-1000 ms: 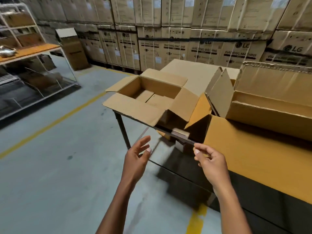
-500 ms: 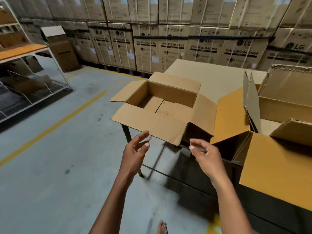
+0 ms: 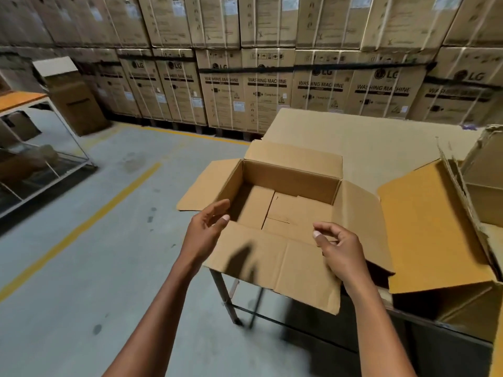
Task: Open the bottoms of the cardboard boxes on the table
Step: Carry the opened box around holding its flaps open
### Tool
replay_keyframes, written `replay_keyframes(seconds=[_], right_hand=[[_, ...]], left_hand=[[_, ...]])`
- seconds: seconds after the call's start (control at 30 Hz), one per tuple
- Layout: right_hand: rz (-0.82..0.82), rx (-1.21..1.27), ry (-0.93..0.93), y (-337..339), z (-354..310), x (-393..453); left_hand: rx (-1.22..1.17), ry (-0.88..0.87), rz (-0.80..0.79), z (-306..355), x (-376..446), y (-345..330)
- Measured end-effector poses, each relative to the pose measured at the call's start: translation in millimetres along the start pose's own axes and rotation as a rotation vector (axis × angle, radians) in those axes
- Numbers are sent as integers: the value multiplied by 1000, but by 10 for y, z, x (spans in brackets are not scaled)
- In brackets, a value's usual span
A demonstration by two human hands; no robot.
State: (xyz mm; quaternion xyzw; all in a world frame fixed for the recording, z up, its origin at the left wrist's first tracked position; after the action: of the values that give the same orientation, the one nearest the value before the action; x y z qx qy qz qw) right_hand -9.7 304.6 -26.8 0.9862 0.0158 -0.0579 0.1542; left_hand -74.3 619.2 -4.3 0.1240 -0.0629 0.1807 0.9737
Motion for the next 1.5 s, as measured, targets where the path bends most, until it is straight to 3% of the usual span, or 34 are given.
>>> replay_keyframes(seconds=[0.43,0.7,0.9,1.03,1.1,1.2,1.37,1.5], right_hand=[[303,61,-103,-701,-74,23],[400,96,-158,-850,-34,-255],[390,122,-159,-868,-47,-250],[357,97,-166,-909,-92,-170],[341,96,-167,-912,-120,-127],[332,75,-166,-861,-148,-61],[289,2,-201,-646,-53,145],[265,-97,-186,-331,29,408]], left_hand=[[71,109,-189,-1131,1999,927],[120,251,-378,-1540,2393,1022],[60,395,-378,-1694,2394,1080],[52,273,-317,-1379,2518,1206],[80,219,-411,-1191,2566,1128],[230,109,-530,-907,2608,935],[475,-104,-496,-482,2671,693],[615,-141,-480,-487,2705,634]])
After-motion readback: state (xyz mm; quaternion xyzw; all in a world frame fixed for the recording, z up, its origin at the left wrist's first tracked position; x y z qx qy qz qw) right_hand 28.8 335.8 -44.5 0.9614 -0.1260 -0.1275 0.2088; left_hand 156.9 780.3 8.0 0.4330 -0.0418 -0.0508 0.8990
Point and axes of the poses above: each hand's wrist, its own x-axis towards the middle knuckle, its own y-axis out of the back of the hand, z = x × y, the point moved 9 cm from there along x, towards the middle knuckle, and after that the axes turned 5 degrees about -y, right-handed, at the moved point
